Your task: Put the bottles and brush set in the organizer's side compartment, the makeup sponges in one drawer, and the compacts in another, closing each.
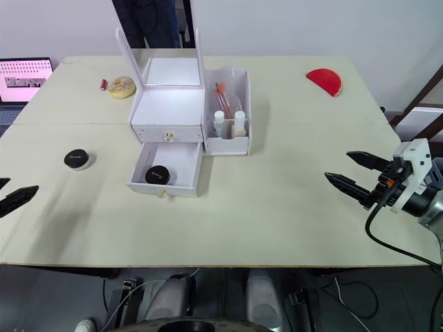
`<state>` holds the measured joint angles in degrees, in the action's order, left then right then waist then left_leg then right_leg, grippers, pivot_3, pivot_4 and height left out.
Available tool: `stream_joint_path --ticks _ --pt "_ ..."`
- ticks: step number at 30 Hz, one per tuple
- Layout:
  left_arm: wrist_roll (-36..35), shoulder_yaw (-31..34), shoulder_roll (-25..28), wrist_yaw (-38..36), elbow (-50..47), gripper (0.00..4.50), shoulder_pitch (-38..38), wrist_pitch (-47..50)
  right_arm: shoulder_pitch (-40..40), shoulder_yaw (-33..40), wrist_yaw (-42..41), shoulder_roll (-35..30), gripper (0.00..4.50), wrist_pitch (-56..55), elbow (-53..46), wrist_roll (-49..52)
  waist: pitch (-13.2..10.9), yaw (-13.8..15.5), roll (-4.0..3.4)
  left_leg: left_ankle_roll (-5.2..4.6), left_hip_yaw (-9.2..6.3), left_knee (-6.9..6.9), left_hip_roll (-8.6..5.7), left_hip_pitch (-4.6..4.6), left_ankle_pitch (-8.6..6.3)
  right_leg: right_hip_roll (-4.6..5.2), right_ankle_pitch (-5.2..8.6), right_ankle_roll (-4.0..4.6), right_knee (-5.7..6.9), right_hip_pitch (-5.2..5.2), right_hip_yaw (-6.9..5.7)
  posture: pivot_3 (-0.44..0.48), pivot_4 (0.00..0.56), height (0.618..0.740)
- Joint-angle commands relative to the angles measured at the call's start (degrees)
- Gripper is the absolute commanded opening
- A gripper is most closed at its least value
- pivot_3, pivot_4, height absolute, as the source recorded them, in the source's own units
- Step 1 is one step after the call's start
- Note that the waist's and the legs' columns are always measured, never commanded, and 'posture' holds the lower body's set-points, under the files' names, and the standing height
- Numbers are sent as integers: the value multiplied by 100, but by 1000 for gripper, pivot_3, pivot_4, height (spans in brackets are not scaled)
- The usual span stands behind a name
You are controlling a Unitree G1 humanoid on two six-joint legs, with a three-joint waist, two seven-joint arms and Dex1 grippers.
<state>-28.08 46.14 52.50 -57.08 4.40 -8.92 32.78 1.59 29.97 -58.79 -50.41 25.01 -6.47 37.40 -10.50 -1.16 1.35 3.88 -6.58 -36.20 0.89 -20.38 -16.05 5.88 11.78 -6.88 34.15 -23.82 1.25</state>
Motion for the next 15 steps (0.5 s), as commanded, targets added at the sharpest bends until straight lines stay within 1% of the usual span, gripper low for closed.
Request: stream_joint_path --ticks 1,5,9,11,13,15 --pt "-60 79 66 91 -216 4478 -13 -66 -148 16 60 -4 4500 88 -367 160 0 5 0 0 0 1 0 0 0 0 -2 4 0 0 0 0 150 739" --pt "-108 -106 -129 513 -570 4478 138 150 -481 -278 234 8 4500 434 -884 389 -1 2 -2 0 0 -2 0 1 0 0 3 -5 1 0 0 0 150 739" --pt "68 -487 -584 1420 -840 4478 552 241 -1208 -914 567 158 4500 835 -1536 695 0 7 -6 0 -1 -5 1 6 0 0 5 -9 4 5 0 0 150 739" --pt "249 -710 -768 1853 -824 4478 767 186 -1595 -1260 730 290 4500 1014 -1761 795 0 14 -6 0 -3 -4 2 6 0 -2 3 -7 4 5 0 0 150 739" --pt "488 -991 -1001 2453 -785 4478 1115 167 -1998 -1621 855 462 4500 1141 -1909 852 0 18 -5 0 -3 -4 1 3 1 -3 -7 8 3 4 -1 0 150 739" --pt "554 -1211 -1196 2793 -774 4478 1418 232 -2257 -1849 916 593 4500 1174 -1937 804 2 51 3 1 -4 -5 1 -1 1 -3 -11 10 1 4 -1 0 150 739"
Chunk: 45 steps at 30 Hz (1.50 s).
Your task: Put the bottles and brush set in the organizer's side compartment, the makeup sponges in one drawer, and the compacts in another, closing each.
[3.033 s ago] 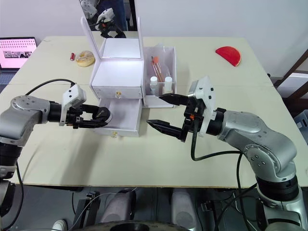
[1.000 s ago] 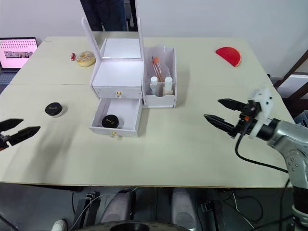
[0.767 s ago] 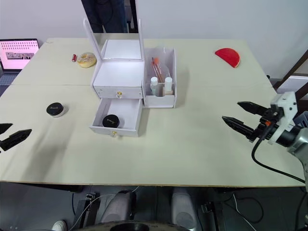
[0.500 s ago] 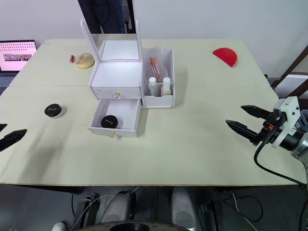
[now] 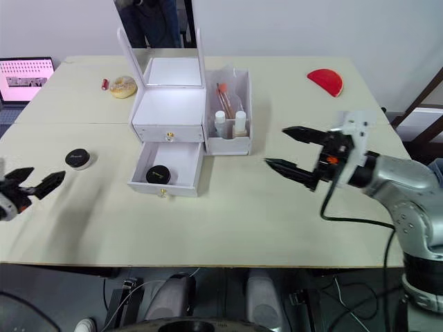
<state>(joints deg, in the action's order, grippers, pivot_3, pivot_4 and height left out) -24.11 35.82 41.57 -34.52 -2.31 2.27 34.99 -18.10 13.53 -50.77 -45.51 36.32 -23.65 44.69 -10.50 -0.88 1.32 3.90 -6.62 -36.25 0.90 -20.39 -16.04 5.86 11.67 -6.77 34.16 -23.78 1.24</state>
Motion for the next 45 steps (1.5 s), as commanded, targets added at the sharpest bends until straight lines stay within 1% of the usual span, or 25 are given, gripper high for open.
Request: stream_joint_path --ticks 1,3,5,10,19,21,25,26,28,29,31,36,40,42,44,45 --pt "231 -373 -194 652 -45 4478 455 -9 -442 -355 169 196 4500 57 -235 41 3 27 7 2 -3 0 0 -2 1 -1 1 -2 -1 1 -1 0 150 739" --pt "454 -692 -304 877 270 4478 766 -139 -676 -576 241 348 4500 94 -272 28 3 27 7 2 -2 1 -1 -3 1 -1 2 -4 -5 3 0 0 150 739" --pt "656 -939 -326 1016 788 4478 1116 -266 -802 -714 260 424 4500 128 -305 29 3 21 7 2 -2 1 -2 -3 1 -1 2 -4 -5 3 0 0 150 739" --pt "1004 -1366 -244 1065 1903 4478 1771 -678 -942 -927 324 560 4500 212 -470 92 3 -17 7 2 -2 4 -1 0 1 -3 2 -4 -4 0 0 0 150 739" --pt "1274 -1653 -230 984 3550 4478 2651 -1481 -1049 -1109 453 765 4500 300 -665 135 3 2 8 3 -3 4 -1 -2 2 -4 -1 -9 0 -1 -1 0 150 739" --pt "1297 -1688 -233 994 3876 4478 2800 -1561 -1063 -1122 472 781 4500 303 -678 131 3 5 7 3 -3 5 -1 -2 2 -4 -9 -25 -1 -2 -1 0 150 739" --pt "1259 -1722 -232 838 4244 4478 2964 -1719 -1059 -1126 508 782 4500 312 -710 127 3 4 8 3 -3 6 -1 -2 2 -3 -9 -29 -1 -2 -1 0 150 739" --pt "1258 -1737 -232 804 4281 4478 2981 -1740 -1054 -1129 515 779 4500 315 -720 128 3 4 8 3 -3 6 -1 -2 2 -3 -9 -29 -1 -2 -1 0 150 739" --pt "1262 -1753 -236 755 4312 3949 2994 -1774 -1051 -1131 528 774 4500 320 -732 132 3 4 7 3 -4 6 -1 -1 2 -4 -9 -29 0 -2 -1 0 150 739" --pt "1259 -1758 -242 730 4301 3628 2985 -1785 -1050 -1131 532 773 4500 321 -735 134 3 3 7 3 -4 6 -1 -1 2 -3 -9 -29 0 -2 -1 0 150 739" --pt "1258 -1770 -246 683 4267 2683 2967 -1792 -1058 -1144 539 781 4500 315 -725 127 3 2 7 3 -4 6 -1 -1 2 -3 -9 -29 0 -2 -1 0 150 739" --pt "1276 -1776 -193 604 4127 2683 2911 -1798 -1072 -1187 553 818 4500 291 -705 110 3 2 7 4 -4 6 -1 -1 2 -3 -9 -30 0 -2 -1 0 150 739" --pt "1219 -1731 -107 489 3785 2683 2800 -1783 -1041 -1175 562 813 4500 282 -712 98 3 3 7 4 -4 7 -1 -3 2 -3 -9 -30 -1 -2 -1 0 150 739" --pt "834 -1602 92 -136 2801 2683 2460 -1656 -998 -1142 570 780 4500 295 -726 97 1 -20 11 4 -4 8 -1 -4 2 -3 -9 -30 -1 -4 -1 0 150 739" --pt "528 -1522 245 -574 2110 2683 2197 -1457 -978 -1116 571 750 4500 306 -725 99 0 -19 13 5 -4 12 0 -13 3 -3 -9 -30 0 -17 0 0 150 739" --pt "366 -1497 402 -896 1768 2683 2030 -1351 -953 -1092 584 735 4500 319 -730 108 0 -16 13 5 -4 13 0 -16 3 -3 -9 -30 0 -22 -1 0 150 739"
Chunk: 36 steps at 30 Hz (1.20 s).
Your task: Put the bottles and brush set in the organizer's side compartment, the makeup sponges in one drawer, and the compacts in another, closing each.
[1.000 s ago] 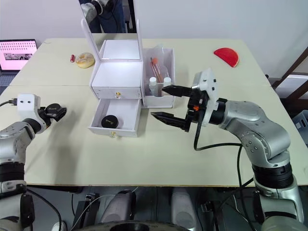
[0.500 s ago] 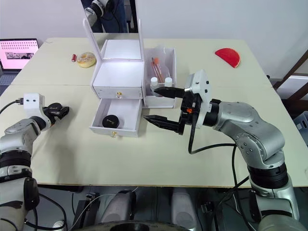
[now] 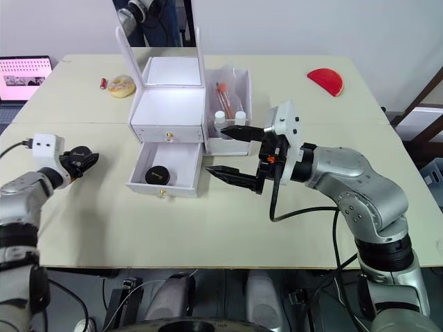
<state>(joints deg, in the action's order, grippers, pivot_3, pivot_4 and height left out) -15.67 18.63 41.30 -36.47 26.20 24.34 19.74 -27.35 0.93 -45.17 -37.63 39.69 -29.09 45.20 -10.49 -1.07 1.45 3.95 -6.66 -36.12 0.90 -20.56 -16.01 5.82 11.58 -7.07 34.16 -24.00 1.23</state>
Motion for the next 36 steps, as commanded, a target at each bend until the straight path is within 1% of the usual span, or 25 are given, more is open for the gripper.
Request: stream_joint_path --ticks 1,2,5,8,9,10,13,16,20,23,26,31,36 --pt "-670 249 589 -1017 -1410 2683 -332 352 -2 189 31 -71 4500 -9 -194 61 0 -3 0 0 0 2 0 -1 0 0 0 0 1 -3 0 0 150 739" --pt "-815 269 707 -1226 -1647 2683 -449 489 17 202 36 -83 4500 -5 -200 65 -2 -1 -5 0 0 5 1 -3 0 0 1 1 1 -6 0 0 150 739" --pt "-1560 165 1240 -2372 -2488 2683 -701 1056 88 241 38 -131 4500 0 -203 72 -4 2 -10 0 2 7 1 -3 0 0 14 24 1 -7 0 0 150 739" --pt "-1876 -12 1476 -2849 -2796 2683 -636 1422 125 256 32 -156 4500 -13 -189 67 -6 25 -10 0 2 3 1 -5 0 0 16 27 0 -7 1 0 150 739" --pt "-1900 -238 1492 -3006 -2845 2683 -432 1480 143 262 37 -161 4500 -23 -184 54 -6 29 -10 0 2 2 1 -5 0 0 16 27 -1 -6 1 0 150 739" --pt "-1840 -628 1415 -3206 -2838 2683 -55 1491 184 280 55 -164 4500 -33 -194 43 -7 54 -8 0 3 0 1 -4 0 0 16 26 -1 -5 1 0 150 739" --pt "-1504 -1476 1161 -3566 -2587 2683 714 1335 272 318 117 -172 4500 -46 -247 22 -9 69 -6 1 -2 -9 0 -6 2 -1 17 23 0 2 -2 0 150 739" --pt "-1063 -2140 896 -3872 -2144 2683 1219 985 320 348 220 -162 4500 -26 -330 31 -9 -6 -7 1 3 -6 -1 5 2 -1 13 28 -5 12 3 0 150 739" --pt "-538 -2735 525 -4216 -1298 2683 1790 536 415 455 413 -181 4500 24 -503 89 -10 -17 -8 0 2 8 1 2 2 -8 16 21 3 -5 3 0 150 739" --pt "-311 -2978 326 -4511 -796 2683 2028 234 503 540 551 -201 4500 74 -636 123 -10 -6 -8 -1 1 7 3 -6 2 -12 17 20 0 -11 5 0 150 739" --pt "-108 -3097 73 -4610 -418 2683 2214 -20 605 638 667 -213 4500 134 -757 156 -11 27 -7 -1 1 3 3 -14 1 -12 19 19 -5 -11 6 0 150 739" --pt "285 -3258 -192 -4689 -101 2683 2325 -450 700 720 812 -217 4500 179 -861 219 -11 32 -7 -1 -1 -4 3 -23 2 -12 19 21 -5 -12 6 0 150 739" --pt "532 -3310 -370 -4646 37 2683 2440 -626 726 740 876 -207 4500 206 -904 250 -12 30 -5 -1 -1 -5 3 -21 2 -12 19 21 -3 -12 6 0 150 739"
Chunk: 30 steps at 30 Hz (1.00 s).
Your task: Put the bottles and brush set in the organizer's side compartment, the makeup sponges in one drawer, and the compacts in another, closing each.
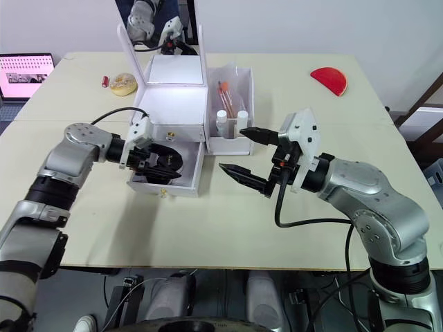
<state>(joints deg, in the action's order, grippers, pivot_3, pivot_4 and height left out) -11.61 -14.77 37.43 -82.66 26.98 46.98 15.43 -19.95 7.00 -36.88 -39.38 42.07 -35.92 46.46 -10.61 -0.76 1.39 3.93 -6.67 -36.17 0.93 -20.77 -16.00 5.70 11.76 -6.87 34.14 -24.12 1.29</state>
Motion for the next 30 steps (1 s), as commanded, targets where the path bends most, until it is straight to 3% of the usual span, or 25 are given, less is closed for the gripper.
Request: stream_joint_path --ticks 1,22,30 --pt "174 17 -5 -21 -39 2683 177 -230 -17 133 57 -27 4500 -30 -225 127 0 -8 0 0 0 0 0 0 0 0 0 0 0 0 0 0 150 739" --pt "1023 -161 -59 49 221 2683 76 -1052 27 130 227 -14 4500 -60 -323 263 0 -10 0 0 -1 1 0 9 0 0 0 -1 7 1 1 0 150 739" --pt "877 -103 -132 -162 17 2683 34 -895 16 103 240 -10 4500 -66 -312 274 0 -14 -1 0 -1 2 0 16 0 0 0 -1 9 6 1 0 150 739"
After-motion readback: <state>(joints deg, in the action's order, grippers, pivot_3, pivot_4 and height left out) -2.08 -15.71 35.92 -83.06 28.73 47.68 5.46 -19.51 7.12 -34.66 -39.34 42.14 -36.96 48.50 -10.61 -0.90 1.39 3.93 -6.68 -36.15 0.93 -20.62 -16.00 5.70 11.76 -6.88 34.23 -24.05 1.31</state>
